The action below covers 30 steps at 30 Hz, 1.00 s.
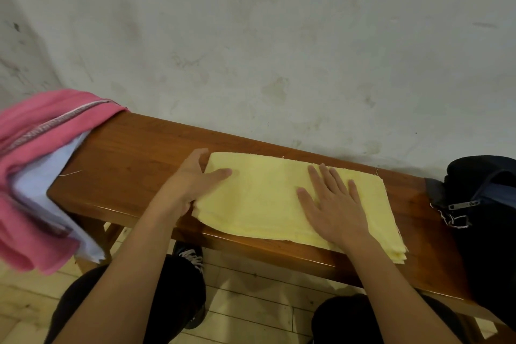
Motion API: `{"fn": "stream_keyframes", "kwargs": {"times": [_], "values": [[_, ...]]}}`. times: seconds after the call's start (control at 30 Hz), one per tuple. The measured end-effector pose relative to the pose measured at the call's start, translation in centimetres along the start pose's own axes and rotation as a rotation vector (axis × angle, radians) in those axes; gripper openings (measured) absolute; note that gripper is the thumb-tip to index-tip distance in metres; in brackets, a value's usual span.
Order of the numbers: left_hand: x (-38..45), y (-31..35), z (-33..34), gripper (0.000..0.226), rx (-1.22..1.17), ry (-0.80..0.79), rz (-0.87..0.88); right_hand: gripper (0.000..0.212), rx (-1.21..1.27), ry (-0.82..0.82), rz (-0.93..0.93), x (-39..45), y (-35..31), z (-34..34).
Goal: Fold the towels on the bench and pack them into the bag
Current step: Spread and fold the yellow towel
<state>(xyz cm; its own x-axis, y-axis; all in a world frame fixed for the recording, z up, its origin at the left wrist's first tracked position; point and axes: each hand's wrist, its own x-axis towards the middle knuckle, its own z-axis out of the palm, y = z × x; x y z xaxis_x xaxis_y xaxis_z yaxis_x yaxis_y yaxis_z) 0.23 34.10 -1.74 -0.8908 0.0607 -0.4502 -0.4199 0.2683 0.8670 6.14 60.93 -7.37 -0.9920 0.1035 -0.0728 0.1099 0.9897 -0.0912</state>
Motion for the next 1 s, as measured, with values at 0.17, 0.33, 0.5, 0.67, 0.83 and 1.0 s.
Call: {"fn": "stream_keyframes", "kwargs": {"times": [0.17, 0.33, 0.5, 0.67, 0.83, 1.0], "values": [[-0.4, -0.2, -0.4, 0.068, -0.2, -0.2, -0.002, 0.096, -0.014, -0.011, -0.001, 0.0, 0.0, 0.1], [-0.3, 0.1, -0.2, 0.069, -0.398, -0.232, 0.034, 0.093, -0.029, -0.041, -0.036, 0.0, -0.2, 0.1], [-0.3, 0.4, -1.1, 0.073, -0.696, -0.272, 0.034, 0.097, 0.013, -0.071, -0.097, -0.1, -0.6, -0.1], [-0.9, 0.7, -1.5, 0.067, -0.819, -0.357, 0.125, 0.101, -0.001, -0.083, -0.11, 0.3, -1.9, 0.0], [-1.3, 0.6, -2.0, 0.085, -0.909, -0.462, 0.201, 0.109, -0.029, -0.11, -0.13, 0.8, -3.4, -0.1], [-1.5, 0.9, -1.6, 0.092, -0.971, -0.51, 0.259, 0.115, -0.033, -0.109, -0.104, 1.1, -5.1, 0.0]]}}
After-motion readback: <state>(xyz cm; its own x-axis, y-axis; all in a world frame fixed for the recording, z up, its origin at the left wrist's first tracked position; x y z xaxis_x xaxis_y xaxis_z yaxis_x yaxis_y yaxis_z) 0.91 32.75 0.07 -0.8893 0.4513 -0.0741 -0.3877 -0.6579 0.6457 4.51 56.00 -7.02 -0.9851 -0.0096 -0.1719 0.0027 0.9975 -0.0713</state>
